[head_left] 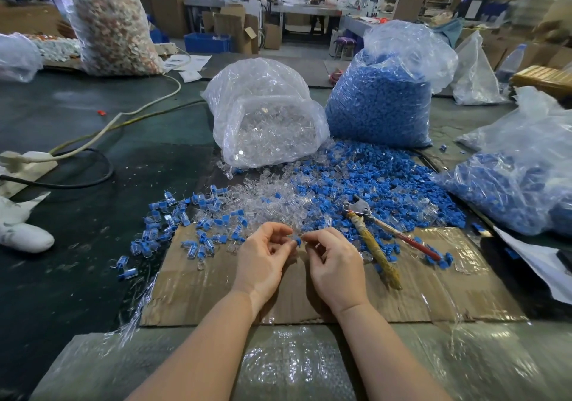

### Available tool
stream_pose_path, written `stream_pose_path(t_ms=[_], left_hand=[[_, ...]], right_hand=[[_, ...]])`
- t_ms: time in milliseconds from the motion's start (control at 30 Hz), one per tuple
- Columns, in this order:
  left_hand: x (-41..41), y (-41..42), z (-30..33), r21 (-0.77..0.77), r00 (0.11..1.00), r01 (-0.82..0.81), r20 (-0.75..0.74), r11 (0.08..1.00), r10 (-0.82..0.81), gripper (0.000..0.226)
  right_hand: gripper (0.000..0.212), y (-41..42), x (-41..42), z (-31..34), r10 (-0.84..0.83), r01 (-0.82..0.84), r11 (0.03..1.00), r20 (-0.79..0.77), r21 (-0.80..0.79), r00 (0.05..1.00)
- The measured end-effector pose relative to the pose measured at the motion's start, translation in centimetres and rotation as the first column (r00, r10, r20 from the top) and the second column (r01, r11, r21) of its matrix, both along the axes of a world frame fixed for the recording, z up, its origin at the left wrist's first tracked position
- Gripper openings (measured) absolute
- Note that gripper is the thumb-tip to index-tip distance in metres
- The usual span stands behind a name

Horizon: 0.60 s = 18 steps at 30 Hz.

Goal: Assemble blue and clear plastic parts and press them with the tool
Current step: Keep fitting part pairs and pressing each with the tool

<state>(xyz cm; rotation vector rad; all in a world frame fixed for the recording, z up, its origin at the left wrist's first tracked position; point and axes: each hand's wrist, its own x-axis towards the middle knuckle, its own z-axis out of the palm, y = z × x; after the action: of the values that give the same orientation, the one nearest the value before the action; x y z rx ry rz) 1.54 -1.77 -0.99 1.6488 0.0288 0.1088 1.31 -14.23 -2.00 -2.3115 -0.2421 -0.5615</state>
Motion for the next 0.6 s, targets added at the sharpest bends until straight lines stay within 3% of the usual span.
stream_pose_path(t_ms=[200, 600], left_hand=[[0.12, -0.01, -0.20, 0.047, 1.000, 0.001, 0.001, 0.999, -0.002, 0.011], [-0.01, 0.00, 0.20, 0.010, 0.998, 0.042, -0.038, 0.999, -0.041, 0.007]], right_hand=[[0.022, -0.06, -0.10, 0.09, 0.058, -0.058, 0.998, -0.007, 0.024, 0.998], [0.012, -0.21, 0.09, 0.03, 0.094, -0.094, 0.994, 0.000, 0.050, 0.996]])
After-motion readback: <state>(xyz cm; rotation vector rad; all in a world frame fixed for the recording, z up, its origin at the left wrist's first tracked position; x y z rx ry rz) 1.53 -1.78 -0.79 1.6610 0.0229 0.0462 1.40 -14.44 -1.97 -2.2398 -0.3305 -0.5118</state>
